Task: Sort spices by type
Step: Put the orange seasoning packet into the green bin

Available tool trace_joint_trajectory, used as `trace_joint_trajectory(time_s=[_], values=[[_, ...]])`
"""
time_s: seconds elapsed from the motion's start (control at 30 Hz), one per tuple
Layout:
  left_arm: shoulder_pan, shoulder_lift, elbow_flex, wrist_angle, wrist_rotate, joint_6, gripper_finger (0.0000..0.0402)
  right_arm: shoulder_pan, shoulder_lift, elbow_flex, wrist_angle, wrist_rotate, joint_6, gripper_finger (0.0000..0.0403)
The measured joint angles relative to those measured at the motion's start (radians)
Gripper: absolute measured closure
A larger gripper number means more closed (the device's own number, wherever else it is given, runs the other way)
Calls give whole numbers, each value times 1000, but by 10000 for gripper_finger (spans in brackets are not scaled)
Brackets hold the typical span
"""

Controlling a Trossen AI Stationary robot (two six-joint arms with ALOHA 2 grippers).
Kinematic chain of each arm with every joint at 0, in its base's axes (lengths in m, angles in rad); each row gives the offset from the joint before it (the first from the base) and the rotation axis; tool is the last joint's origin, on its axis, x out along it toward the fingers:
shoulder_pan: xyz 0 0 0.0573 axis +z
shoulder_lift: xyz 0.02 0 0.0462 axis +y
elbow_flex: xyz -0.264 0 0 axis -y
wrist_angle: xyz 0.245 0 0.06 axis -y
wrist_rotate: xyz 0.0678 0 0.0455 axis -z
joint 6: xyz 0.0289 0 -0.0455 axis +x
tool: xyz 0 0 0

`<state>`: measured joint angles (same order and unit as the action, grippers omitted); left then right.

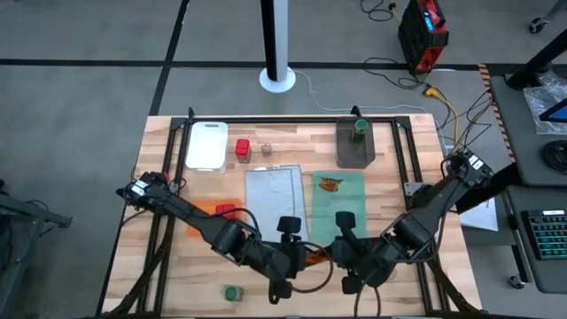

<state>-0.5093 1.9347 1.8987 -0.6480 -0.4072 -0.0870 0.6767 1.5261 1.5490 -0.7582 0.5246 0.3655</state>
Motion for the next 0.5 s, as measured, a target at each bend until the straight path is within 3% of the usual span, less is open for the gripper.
trace_joint_trajectory(time_s=[0.23, 0.5], values=[[18, 0, -26, 23, -12, -1, 243, 7, 1, -2, 5, 62, -42, 394], [40, 3, -67, 22, -12, -4, 251, 11, 0, -2, 57, 88, -103, 394]])
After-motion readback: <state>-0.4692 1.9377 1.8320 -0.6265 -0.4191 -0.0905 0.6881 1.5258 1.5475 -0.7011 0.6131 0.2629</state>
